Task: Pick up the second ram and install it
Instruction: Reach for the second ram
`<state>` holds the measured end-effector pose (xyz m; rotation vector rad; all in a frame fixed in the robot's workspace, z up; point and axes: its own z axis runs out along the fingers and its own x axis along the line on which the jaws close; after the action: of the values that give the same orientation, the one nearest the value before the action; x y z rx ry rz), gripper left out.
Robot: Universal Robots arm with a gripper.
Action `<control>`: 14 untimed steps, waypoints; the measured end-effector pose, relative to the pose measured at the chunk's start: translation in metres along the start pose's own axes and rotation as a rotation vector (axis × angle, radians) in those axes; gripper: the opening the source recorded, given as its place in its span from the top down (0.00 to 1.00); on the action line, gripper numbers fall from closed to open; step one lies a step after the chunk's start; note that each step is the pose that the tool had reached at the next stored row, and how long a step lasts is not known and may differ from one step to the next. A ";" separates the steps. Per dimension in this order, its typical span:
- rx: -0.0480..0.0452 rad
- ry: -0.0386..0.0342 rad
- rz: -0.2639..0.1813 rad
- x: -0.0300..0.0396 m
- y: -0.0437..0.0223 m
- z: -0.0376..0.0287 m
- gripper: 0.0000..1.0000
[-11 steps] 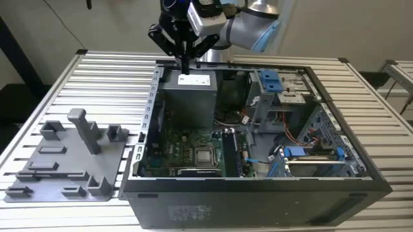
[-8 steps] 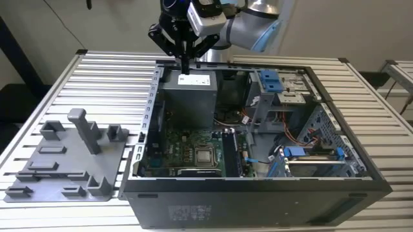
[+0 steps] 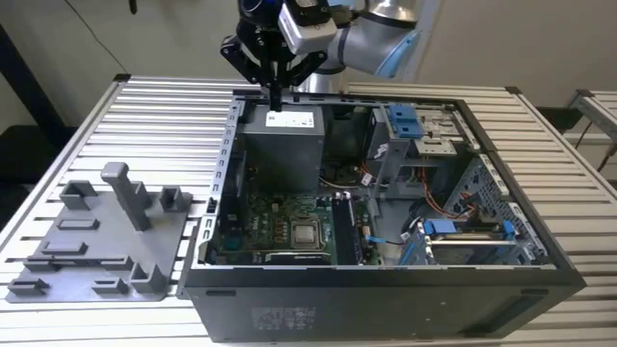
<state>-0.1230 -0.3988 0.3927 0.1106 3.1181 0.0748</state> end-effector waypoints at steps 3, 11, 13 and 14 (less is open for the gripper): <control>-0.0001 -0.0001 0.000 0.0028 -0.0002 0.0000 0.89; -0.0002 0.0003 0.000 0.0157 -0.0011 -0.0003 0.89; 0.0000 0.0006 0.000 0.0188 -0.0013 -0.0004 0.89; 0.0000 0.0009 0.000 0.0203 -0.0014 -0.0004 0.89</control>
<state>-0.1433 -0.3987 0.3926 0.1104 3.1190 0.0749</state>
